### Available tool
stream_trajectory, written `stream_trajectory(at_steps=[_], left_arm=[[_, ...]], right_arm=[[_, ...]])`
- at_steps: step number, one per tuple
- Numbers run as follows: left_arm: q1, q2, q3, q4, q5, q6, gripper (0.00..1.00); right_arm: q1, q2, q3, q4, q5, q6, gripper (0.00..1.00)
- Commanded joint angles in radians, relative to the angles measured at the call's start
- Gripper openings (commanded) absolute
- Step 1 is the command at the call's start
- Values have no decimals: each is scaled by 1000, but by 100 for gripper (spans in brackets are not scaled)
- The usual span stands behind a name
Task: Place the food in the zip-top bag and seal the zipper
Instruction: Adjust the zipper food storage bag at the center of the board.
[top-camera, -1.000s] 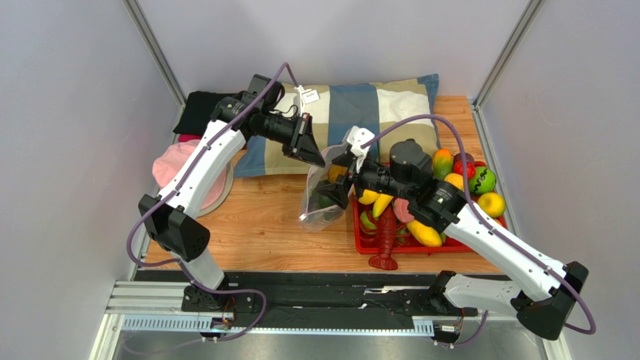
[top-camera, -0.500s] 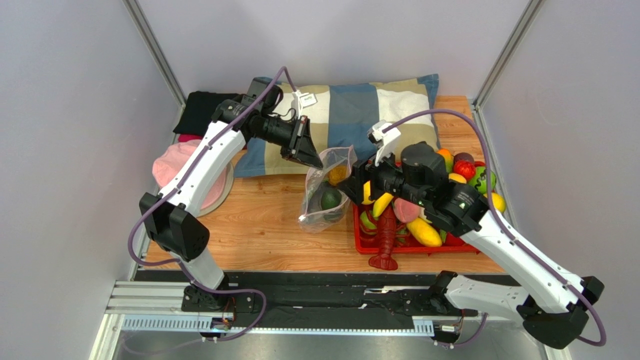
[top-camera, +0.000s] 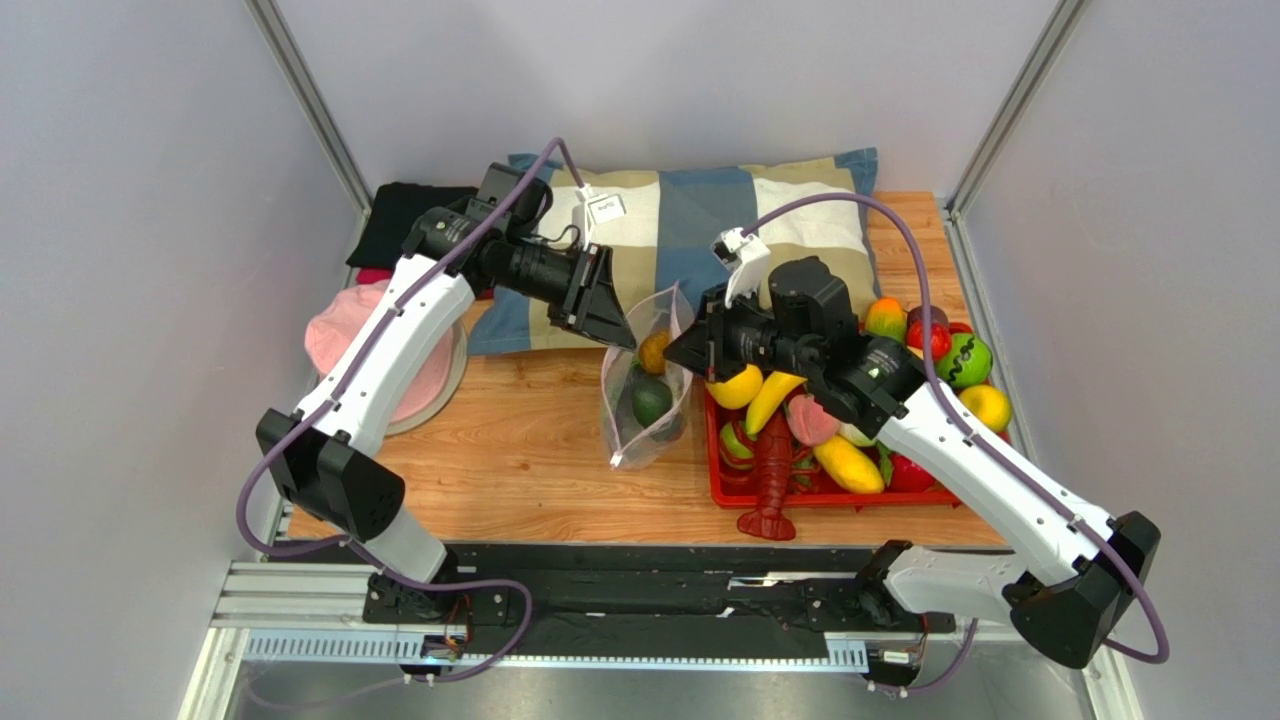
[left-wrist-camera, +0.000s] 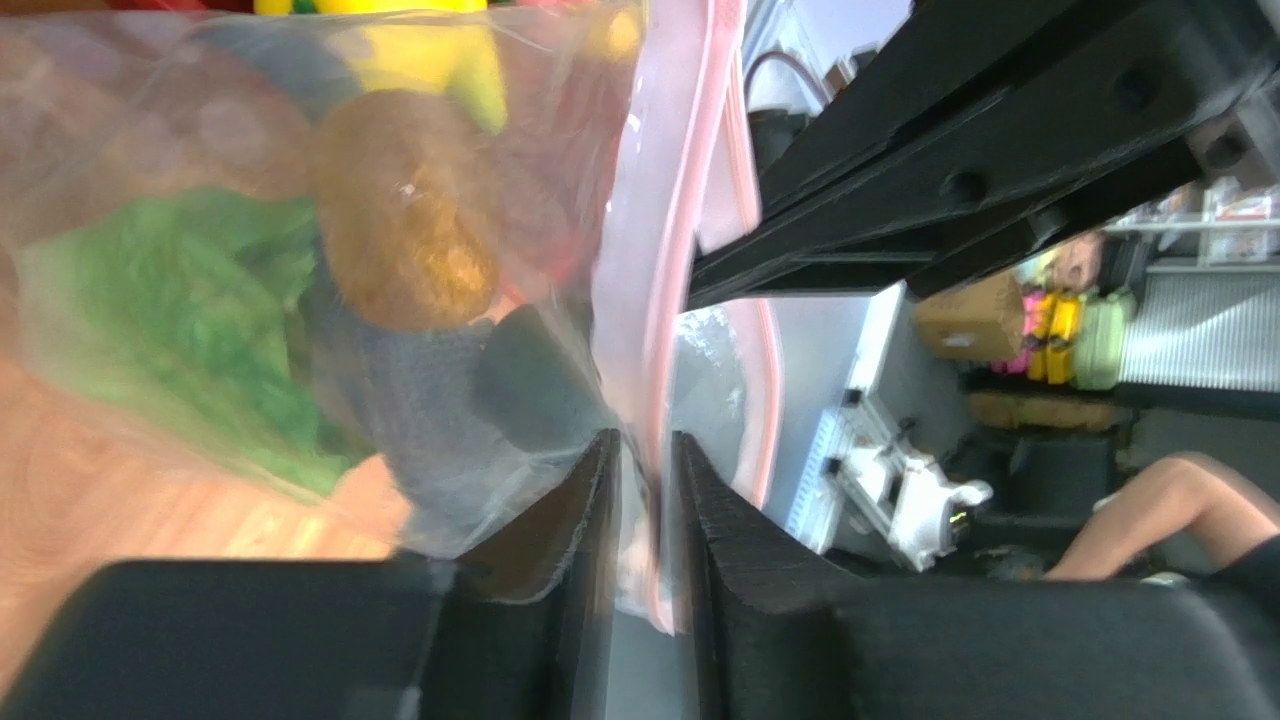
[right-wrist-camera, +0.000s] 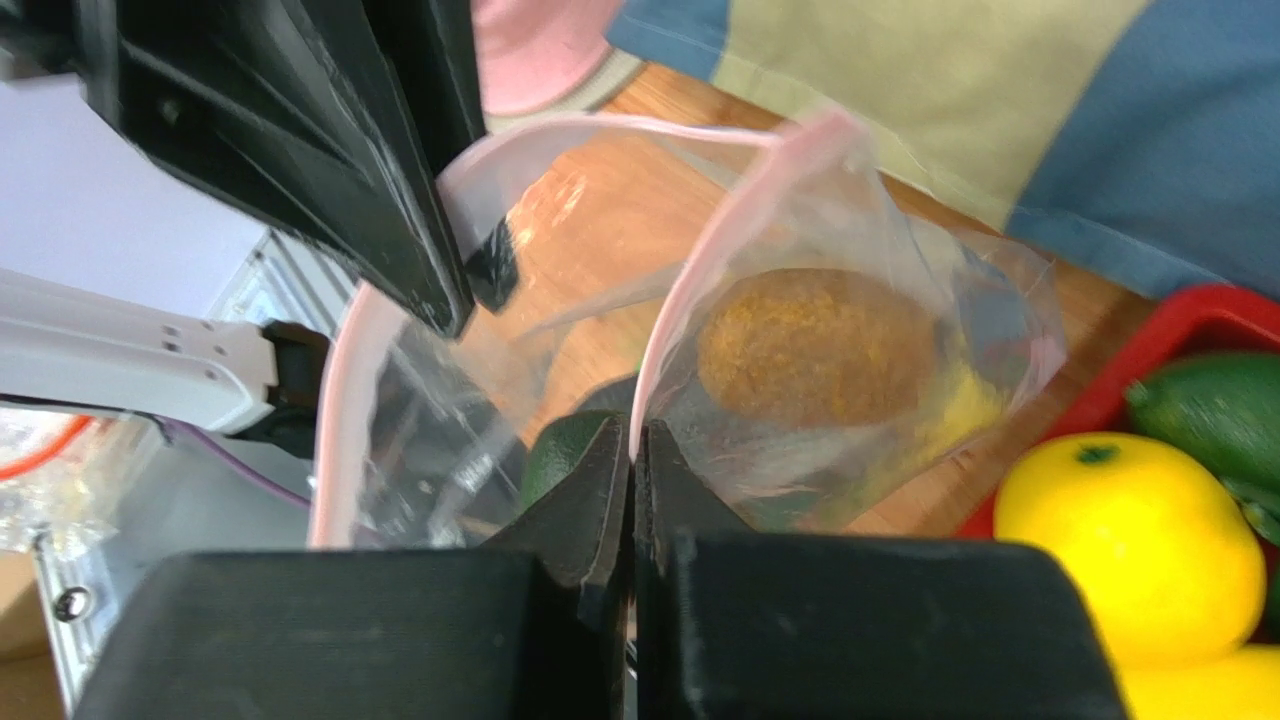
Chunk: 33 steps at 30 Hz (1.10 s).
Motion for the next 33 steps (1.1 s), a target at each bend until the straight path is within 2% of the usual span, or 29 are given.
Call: stream_trajectory(at_steps=[1, 2, 3, 5, 6, 8, 10, 14, 16, 19, 20, 25, 33], left_arm=[[47, -78, -24, -9, -6, 91, 54], [74, -130, -59, 27, 3, 72, 63], [106, -165, -99, 130, 19, 16, 78], [205, -296, -239, 255, 11, -26, 88], [233, -343, -286, 365, 2, -31, 99], [285, -482, -407, 450, -32, 18, 99], [287, -568, -501, 449, -50, 142, 99], [286, -780, -658, 441, 2, 268, 98], [264, -836, -743, 452, -6, 310, 97], [151, -926, -854, 537, -117, 348, 94], [117, -958, -880, 611, -192, 345, 94], [-102, -963, -1006, 809, -423, 265, 91], [-316, -887, -1041, 1030, -717, 184, 82]], right_arm=[[-1, 1, 43, 176, 6, 100, 0], [-3, 5, 43, 181, 18, 116, 0], [-3, 13, 43, 182, 27, 125, 0], [-4, 19, 28, 179, 82, 148, 0], [-10, 19, 19, 182, 102, 159, 0], [-27, 28, 3, 184, 128, 200, 0], [-34, 43, -1, 187, 150, 231, 0], [-38, 71, 6, 205, 191, 297, 0], [-41, 83, 18, 207, 208, 318, 0], [-49, 116, 55, 178, 253, 380, 0], [-53, 126, 63, 173, 253, 391, 0], [-58, 131, 69, 163, 260, 435, 0], [-58, 111, 61, 155, 291, 426, 0]])
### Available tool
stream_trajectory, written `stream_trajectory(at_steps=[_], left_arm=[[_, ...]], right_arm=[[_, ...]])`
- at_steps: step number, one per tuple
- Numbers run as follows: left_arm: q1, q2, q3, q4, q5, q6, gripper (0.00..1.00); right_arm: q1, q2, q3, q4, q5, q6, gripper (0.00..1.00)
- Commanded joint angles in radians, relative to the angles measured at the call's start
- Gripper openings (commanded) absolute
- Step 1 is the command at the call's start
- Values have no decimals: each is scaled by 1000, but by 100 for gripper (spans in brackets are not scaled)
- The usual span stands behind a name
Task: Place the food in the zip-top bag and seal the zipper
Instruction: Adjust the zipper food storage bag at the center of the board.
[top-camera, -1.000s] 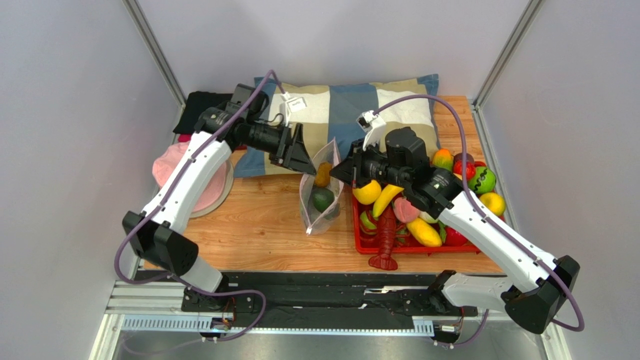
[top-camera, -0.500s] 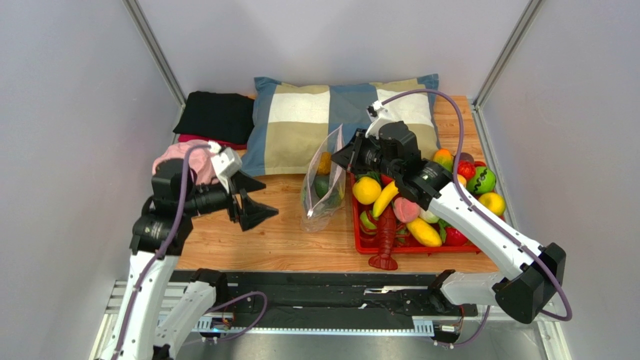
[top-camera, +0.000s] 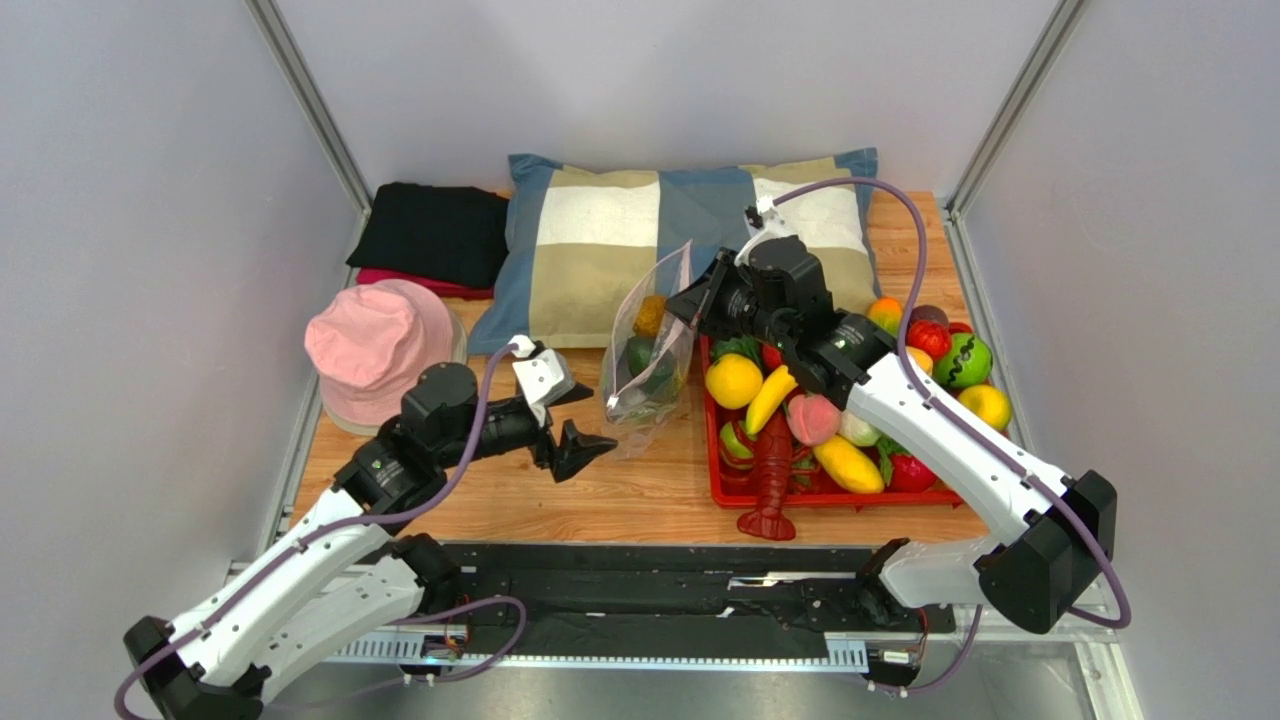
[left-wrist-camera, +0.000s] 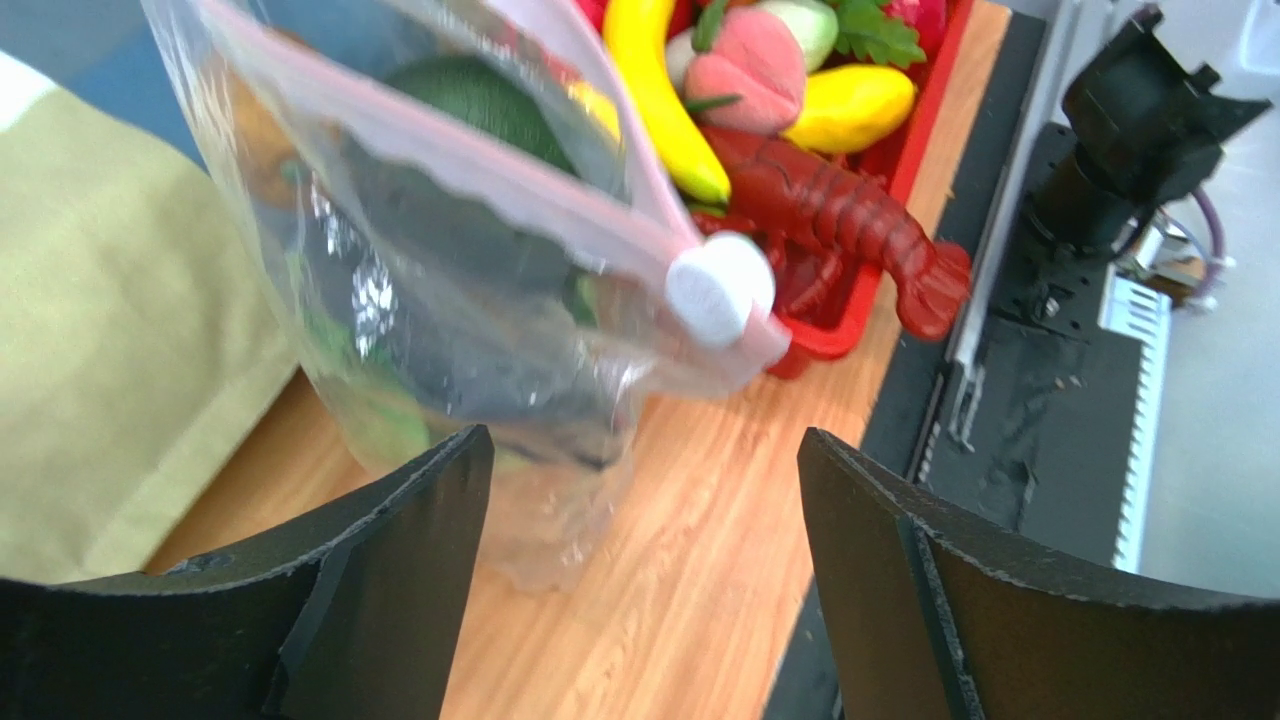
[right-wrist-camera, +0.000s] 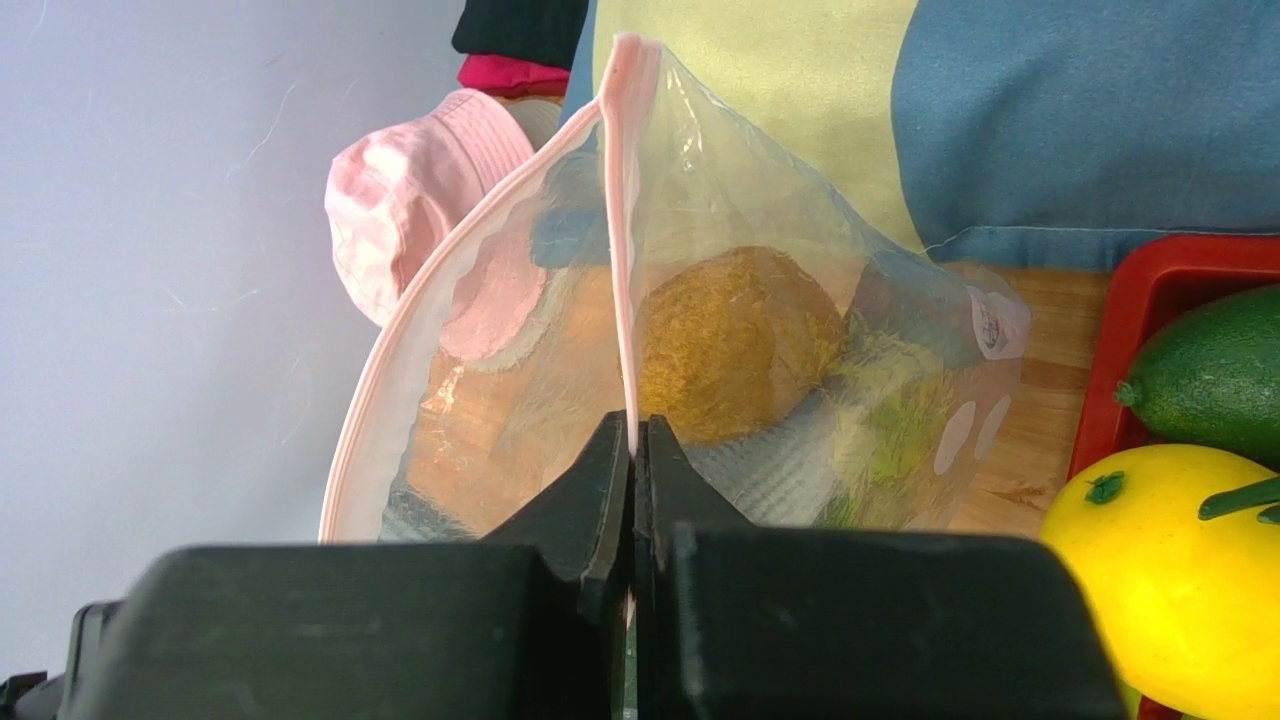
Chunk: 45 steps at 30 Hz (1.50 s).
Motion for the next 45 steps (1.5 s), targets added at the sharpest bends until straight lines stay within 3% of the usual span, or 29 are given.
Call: stream_trajectory(at_steps=[1, 6, 10, 12, 15, 20, 22, 27, 28, 29, 33, 34, 36, 37, 38, 39, 41, 42, 44, 45], left_arm=[[-60, 49, 14, 198, -201, -45, 81], [-56, 37, 114, 22, -306, 0, 76], [-46, -86, 221, -214, -188, 9, 81], [-46, -83, 317, -258, -172, -9, 82], [-46, 41, 471, -334, -229, -77, 82], [-46, 354, 705, -394, -175, -179, 85], [-45, 455, 755, -446, -188, -202, 82], [-46, 535, 803, -451, -198, -219, 79], [-46, 563, 807, -469, -238, -226, 76], [-45, 578, 819, -482, -260, -230, 64], [-43, 600, 806, -493, -274, -239, 52], [-43, 600, 803, -488, -251, -242, 36], [-37, 589, 797, -483, -226, -252, 21], [-33, 588, 795, -473, -190, -259, 9], [-31, 586, 794, -471, -177, -262, 3], [-30, 591, 795, -469, -171, -264, 0], [-26, 600, 803, -477, -155, -264, 0], [-25, 604, 804, -476, -149, -262, 0], [-26, 612, 803, -474, -131, -261, 0], [-25, 614, 801, -469, -129, -264, 0]], right_arm=[[-2, -34, 31, 25, 29, 3, 0], [-4, -68, 17, 23, -19, -105, 0], [-8, -96, -6, 14, -57, -171, 0], [-9, -105, -22, 16, -71, -191, 0], [-9, -117, -40, 16, -89, -215, 0], [-8, -119, -54, 31, -131, -229, 0], [-8, -114, -46, 29, -138, -241, 0], [-8, -125, -40, 26, -154, -263, 0], [-8, -129, -42, 25, -157, -266, 0], [-10, -134, -43, 25, -158, -278, 0], [-8, -154, -60, 20, -160, -317, 0], [-10, -157, -60, 8, -157, -327, 0], [-12, -166, -58, -10, -146, -376, 0], [-16, -171, -57, -36, -146, -398, 2], [-22, -180, -51, -56, -146, -419, 8], [-33, -183, -36, -82, -163, -482, 25], [-99, -192, -16, -185, -209, -560, 38], [-128, -211, -8, -219, -251, -591, 51], [-223, -240, -5, -311, -285, -678, 64], [-254, -273, -6, -337, -292, -697, 76]])
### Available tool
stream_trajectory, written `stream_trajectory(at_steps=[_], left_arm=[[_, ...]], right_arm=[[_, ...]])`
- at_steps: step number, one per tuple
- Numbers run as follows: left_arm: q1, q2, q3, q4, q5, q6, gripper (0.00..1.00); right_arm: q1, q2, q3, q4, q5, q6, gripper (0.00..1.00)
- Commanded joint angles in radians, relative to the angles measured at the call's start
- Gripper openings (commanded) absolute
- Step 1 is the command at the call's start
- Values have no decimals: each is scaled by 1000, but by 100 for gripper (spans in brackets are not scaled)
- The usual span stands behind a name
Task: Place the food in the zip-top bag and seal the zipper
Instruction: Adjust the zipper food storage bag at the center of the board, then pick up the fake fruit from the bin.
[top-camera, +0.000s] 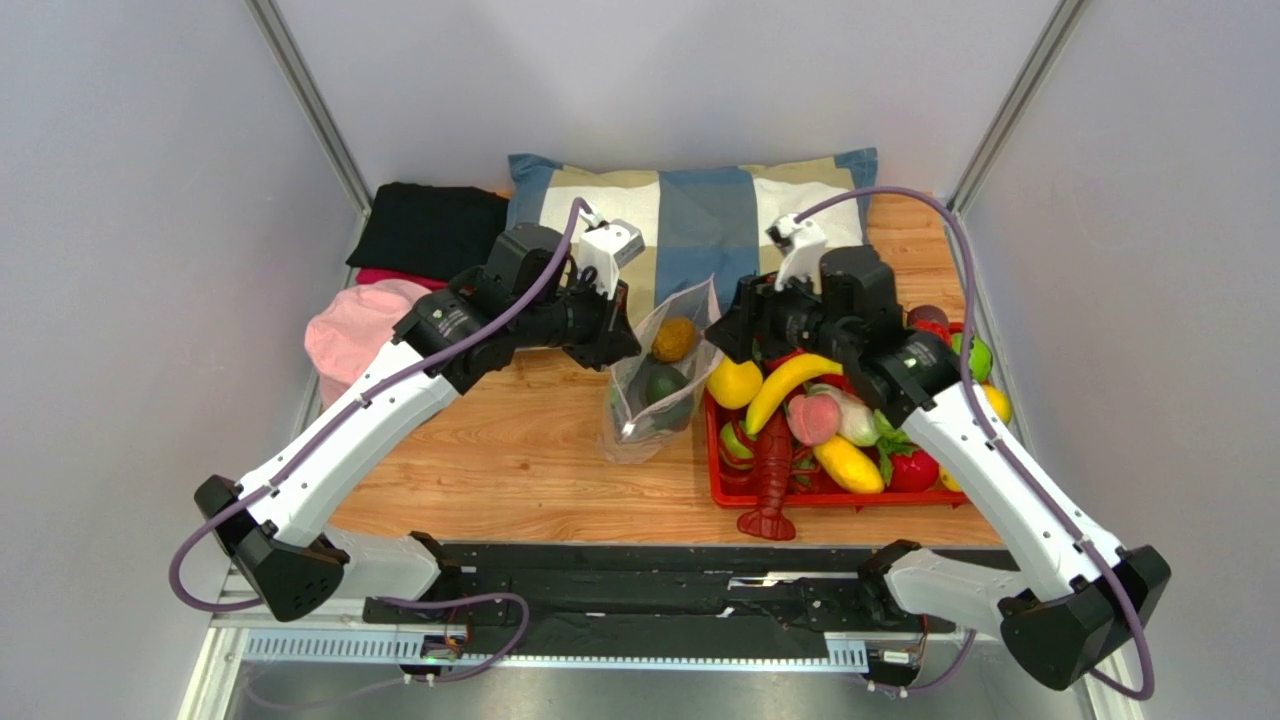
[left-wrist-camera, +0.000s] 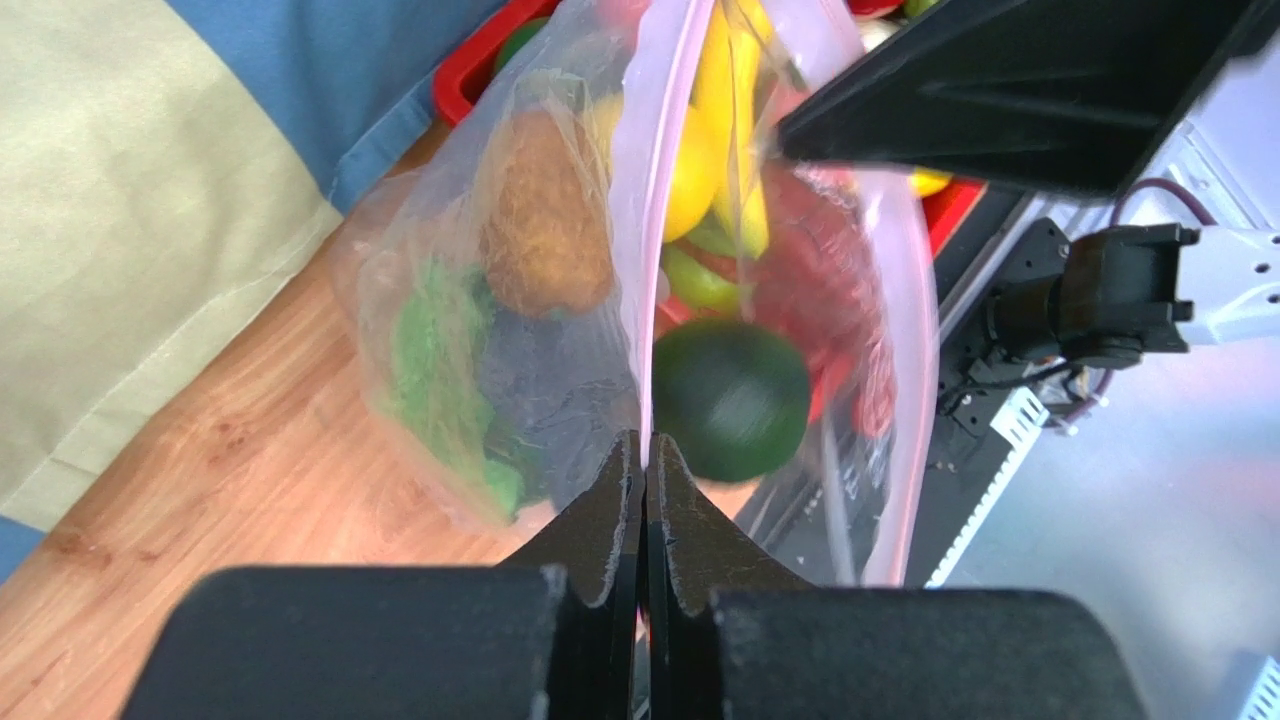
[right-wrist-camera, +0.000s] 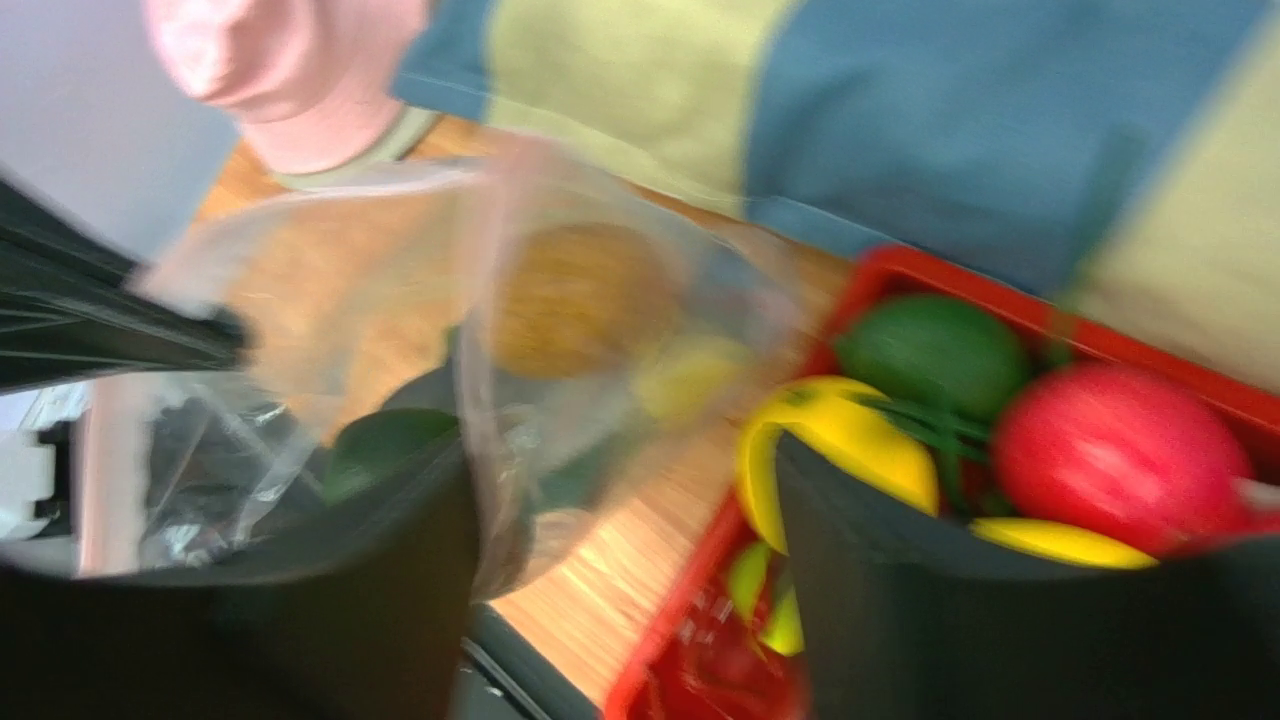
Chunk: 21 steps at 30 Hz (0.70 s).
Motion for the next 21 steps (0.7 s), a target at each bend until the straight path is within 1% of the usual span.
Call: stream_trajectory(at_steps=[1, 2, 5, 6, 8, 9, 10, 11, 12, 14, 17, 18, 21], left_arm=[[6, -2, 32, 20, 55, -16, 0], [9, -2, 32, 22, 56, -16, 0], [13, -2, 35, 25, 60, -13, 0], [15, -2, 35, 27, 60, -13, 0], [22, 0, 33, 30, 70, -13, 0], [30, 3, 32, 33, 73, -16, 0], [36, 4, 30, 36, 84, -16, 0], [42, 6, 27, 36, 86, -16, 0], [55, 6, 27, 42, 90, -16, 0], [65, 7, 30, 40, 101, -17, 0], [73, 15, 41, 42, 116, -13, 0], [75, 20, 44, 43, 119, -9, 0], [79, 27, 55, 43, 129, -9, 0]], right_arm=[[-168, -115, 46, -218, -67, -236, 79], [-188, -133, 46, -253, -61, -261, 80], [-230, -211, 40, -379, 78, -310, 83], [-236, -253, 33, -437, 139, -314, 85], [-242, -297, 1, -476, 208, -288, 88], [-244, -334, -12, -504, 236, -278, 87], [-244, -348, -21, -513, 235, -278, 87], [-244, -359, -32, -521, 274, -234, 87], [-247, -374, -35, -530, 297, -223, 89], [-282, -377, -33, -551, 299, -217, 89], [-308, -377, -30, -568, 215, -235, 91], [-309, -368, -30, -588, 224, -232, 91], [-338, -332, -32, -596, 345, -217, 93]])
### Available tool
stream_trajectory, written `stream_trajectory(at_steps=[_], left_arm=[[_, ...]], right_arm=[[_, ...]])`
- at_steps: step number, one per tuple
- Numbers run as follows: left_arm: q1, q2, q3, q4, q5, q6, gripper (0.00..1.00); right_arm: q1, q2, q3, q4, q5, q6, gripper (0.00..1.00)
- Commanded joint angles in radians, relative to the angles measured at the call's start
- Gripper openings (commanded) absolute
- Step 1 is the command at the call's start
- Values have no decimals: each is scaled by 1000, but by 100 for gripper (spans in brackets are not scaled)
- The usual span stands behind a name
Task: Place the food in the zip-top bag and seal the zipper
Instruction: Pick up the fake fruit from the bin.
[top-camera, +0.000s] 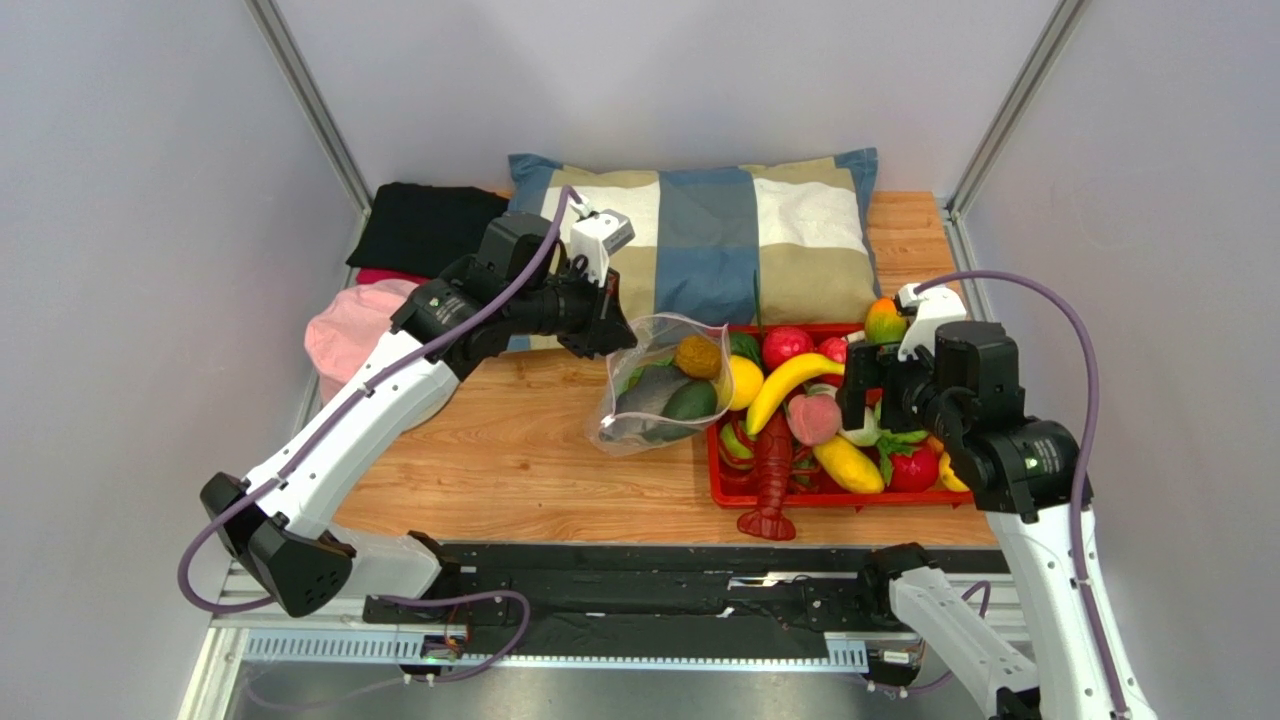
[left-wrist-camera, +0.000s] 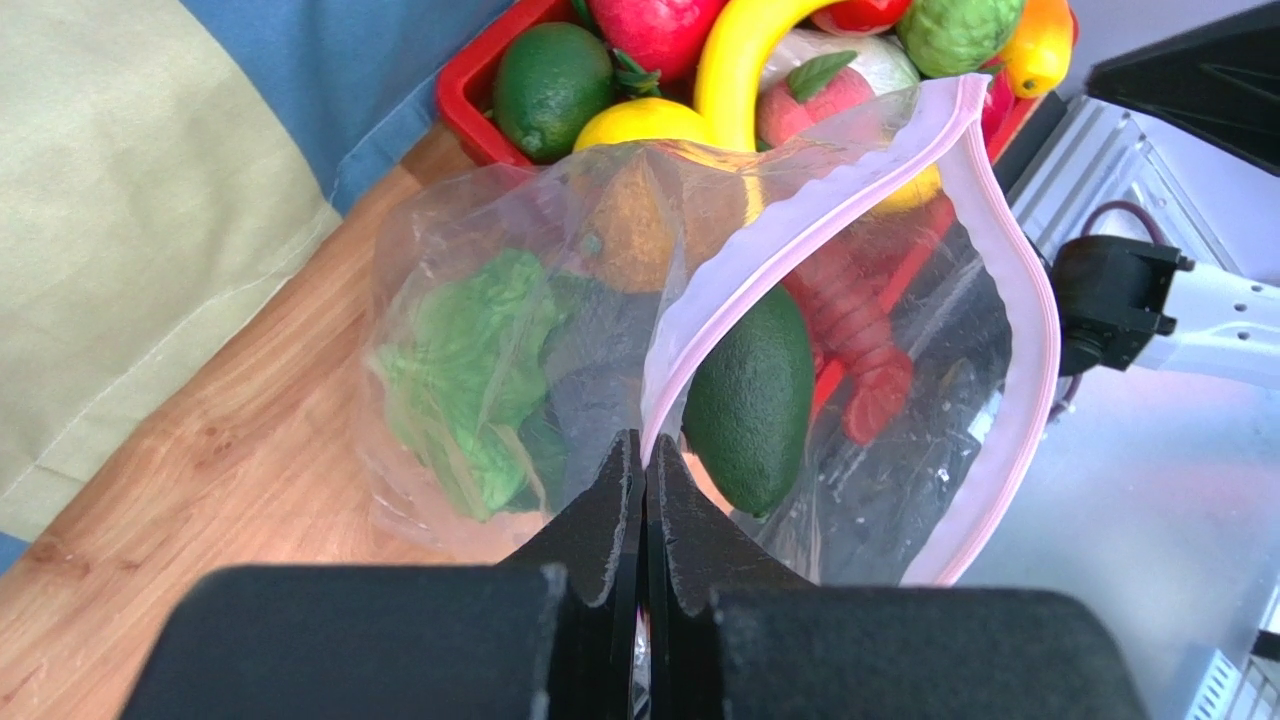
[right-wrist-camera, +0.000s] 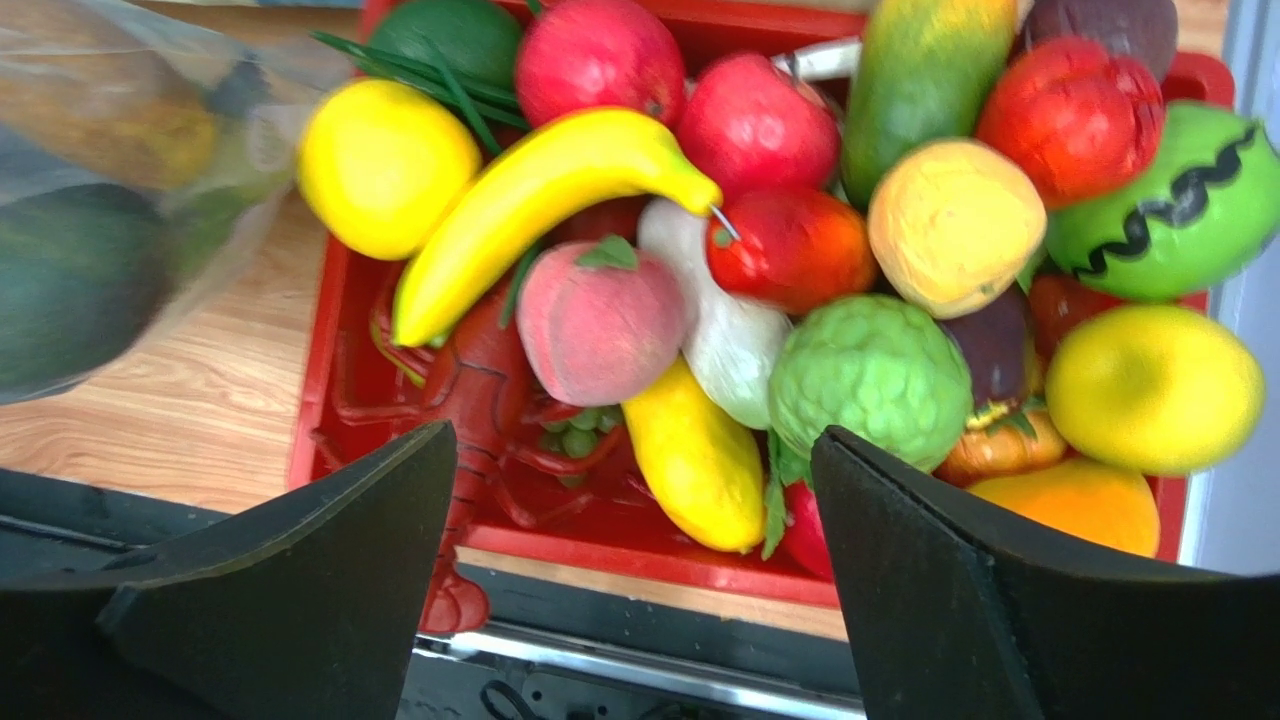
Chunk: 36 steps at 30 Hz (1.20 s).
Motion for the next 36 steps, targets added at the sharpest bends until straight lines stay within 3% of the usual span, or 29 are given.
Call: stream_trajectory(at_steps=[1, 14, 36], left_arm=[[9, 11, 57, 34, 37, -1, 0], [37, -4, 36, 45, 47, 2, 0], [78, -7, 19, 56, 54, 14, 0]], right_arm=[[-60, 55, 2, -46, 118, 7, 93], [-200, 334, 35, -83, 173, -85, 99], [-271, 478, -2, -46, 115, -108, 98]])
